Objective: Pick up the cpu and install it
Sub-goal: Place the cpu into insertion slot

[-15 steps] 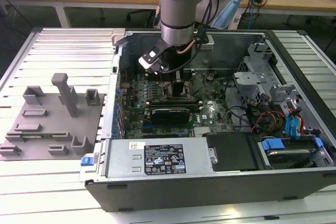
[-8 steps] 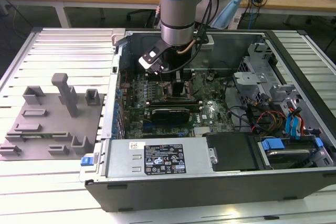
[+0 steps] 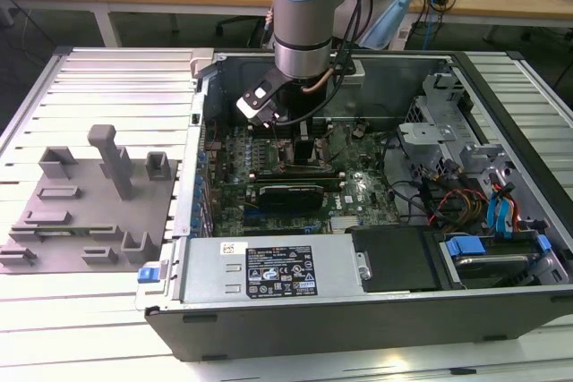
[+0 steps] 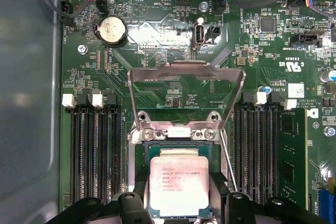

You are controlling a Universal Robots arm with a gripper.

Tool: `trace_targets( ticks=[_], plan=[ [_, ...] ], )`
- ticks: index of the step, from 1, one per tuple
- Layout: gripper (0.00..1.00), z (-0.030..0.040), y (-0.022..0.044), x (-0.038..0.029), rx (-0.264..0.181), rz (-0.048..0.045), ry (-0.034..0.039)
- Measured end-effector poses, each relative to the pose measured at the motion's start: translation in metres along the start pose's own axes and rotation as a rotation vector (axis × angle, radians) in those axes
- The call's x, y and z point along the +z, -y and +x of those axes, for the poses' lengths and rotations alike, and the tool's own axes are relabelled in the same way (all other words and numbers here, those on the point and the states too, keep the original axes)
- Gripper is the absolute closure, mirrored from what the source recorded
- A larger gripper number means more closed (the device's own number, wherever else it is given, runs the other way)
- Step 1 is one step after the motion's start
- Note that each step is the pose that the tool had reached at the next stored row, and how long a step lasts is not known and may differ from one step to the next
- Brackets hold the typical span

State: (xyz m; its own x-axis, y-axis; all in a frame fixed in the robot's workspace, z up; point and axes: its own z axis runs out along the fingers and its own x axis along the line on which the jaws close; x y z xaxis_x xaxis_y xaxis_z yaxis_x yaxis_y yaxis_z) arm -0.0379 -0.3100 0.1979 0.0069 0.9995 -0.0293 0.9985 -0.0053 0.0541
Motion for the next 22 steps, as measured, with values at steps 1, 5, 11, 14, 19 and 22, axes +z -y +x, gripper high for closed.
trace_targets(
  ticks=[1,5,11,14,19,22],
  plan=[
    [0.46,0.0000,0.0000,0.0001,0.000,0.0000,-0.0001],
    [0.46,0.0000,0.0000,0.0001,0.000,0.0000,0.0001],
    [0.46,0.0000,-0.0002,0.0001,0.000,0.0000,0.0000],
    [0.38,0.0000,-0.0002,0.0001,0.000,0.0000,0.0000],
    [0.38,0.0000,-0.0004,-0.0025,0.000,-0.0001,-0.0001],
    [0.38,-0.0004,-0.0012,-0.0163,0.000,-0.0001,-0.0002]
  ],
)
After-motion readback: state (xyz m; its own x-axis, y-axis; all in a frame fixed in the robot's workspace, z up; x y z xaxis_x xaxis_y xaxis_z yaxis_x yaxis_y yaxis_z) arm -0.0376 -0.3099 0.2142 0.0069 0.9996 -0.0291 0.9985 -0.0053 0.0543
